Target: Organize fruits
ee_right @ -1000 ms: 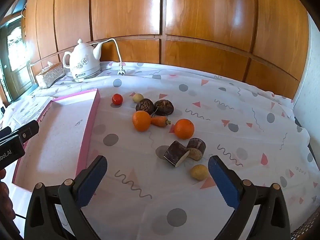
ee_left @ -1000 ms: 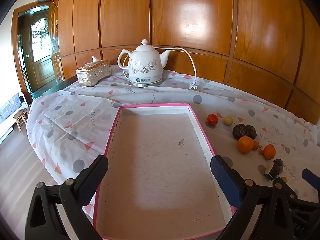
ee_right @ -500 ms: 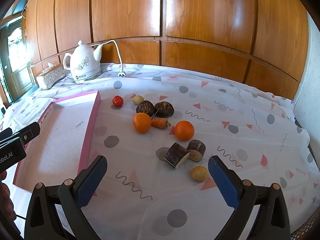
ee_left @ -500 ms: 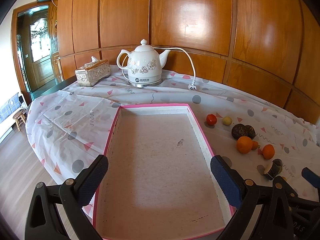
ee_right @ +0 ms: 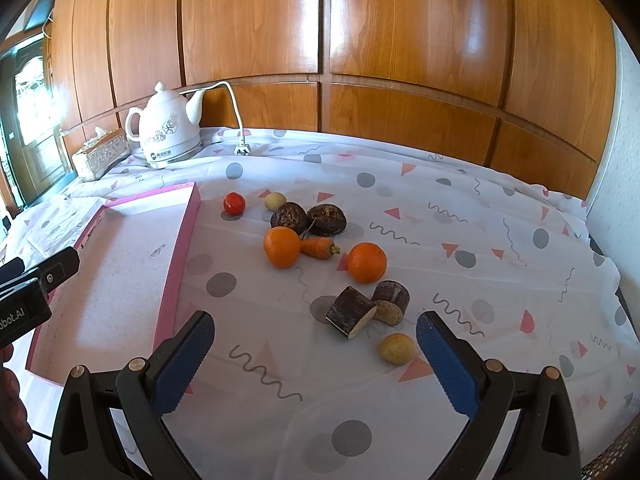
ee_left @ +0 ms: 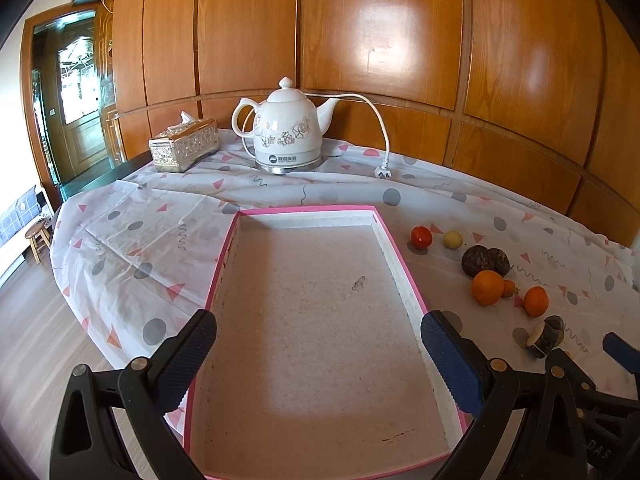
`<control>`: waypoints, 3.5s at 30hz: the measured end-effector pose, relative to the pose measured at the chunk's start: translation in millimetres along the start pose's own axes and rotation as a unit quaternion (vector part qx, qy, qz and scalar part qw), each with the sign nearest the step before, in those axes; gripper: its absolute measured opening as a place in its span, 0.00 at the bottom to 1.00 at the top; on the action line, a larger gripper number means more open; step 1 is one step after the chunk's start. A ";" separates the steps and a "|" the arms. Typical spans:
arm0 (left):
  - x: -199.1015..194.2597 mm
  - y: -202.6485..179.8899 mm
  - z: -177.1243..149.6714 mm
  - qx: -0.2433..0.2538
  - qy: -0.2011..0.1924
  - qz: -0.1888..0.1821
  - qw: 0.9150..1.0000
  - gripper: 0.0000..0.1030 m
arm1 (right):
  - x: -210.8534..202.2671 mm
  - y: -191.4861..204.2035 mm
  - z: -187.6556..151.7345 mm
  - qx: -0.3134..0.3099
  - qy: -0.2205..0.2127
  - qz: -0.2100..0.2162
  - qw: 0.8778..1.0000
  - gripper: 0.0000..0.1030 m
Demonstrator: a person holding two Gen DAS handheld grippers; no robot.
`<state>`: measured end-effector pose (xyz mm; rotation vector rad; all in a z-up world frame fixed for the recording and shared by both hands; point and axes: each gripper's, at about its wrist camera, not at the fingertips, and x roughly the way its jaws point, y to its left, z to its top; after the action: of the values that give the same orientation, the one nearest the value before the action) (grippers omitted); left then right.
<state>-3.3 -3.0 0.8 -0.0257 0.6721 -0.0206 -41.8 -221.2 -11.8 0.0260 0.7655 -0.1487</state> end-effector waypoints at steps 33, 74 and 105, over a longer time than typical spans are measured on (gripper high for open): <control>12.6 -35.6 -7.9 0.061 0.053 -0.132 0.988 1.00 | 73.2 -237.4 54.8 0.077 0.115 -0.102 0.985 0.98; 66.8 -200.2 -15.3 0.238 0.148 -0.254 0.926 0.67 | 80.6 -331.5 34.1 0.216 0.148 -0.151 0.953 0.85; 109.5 22.5 44.4 -0.051 0.125 -0.040 0.990 0.25 | 60.7 -363.3 29.0 0.302 0.108 -0.140 0.937 0.68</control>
<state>110.3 17.3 -33.3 -0.1512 0.9225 -0.0667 -30.9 -590.3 -21.8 0.5273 0.9161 -0.6600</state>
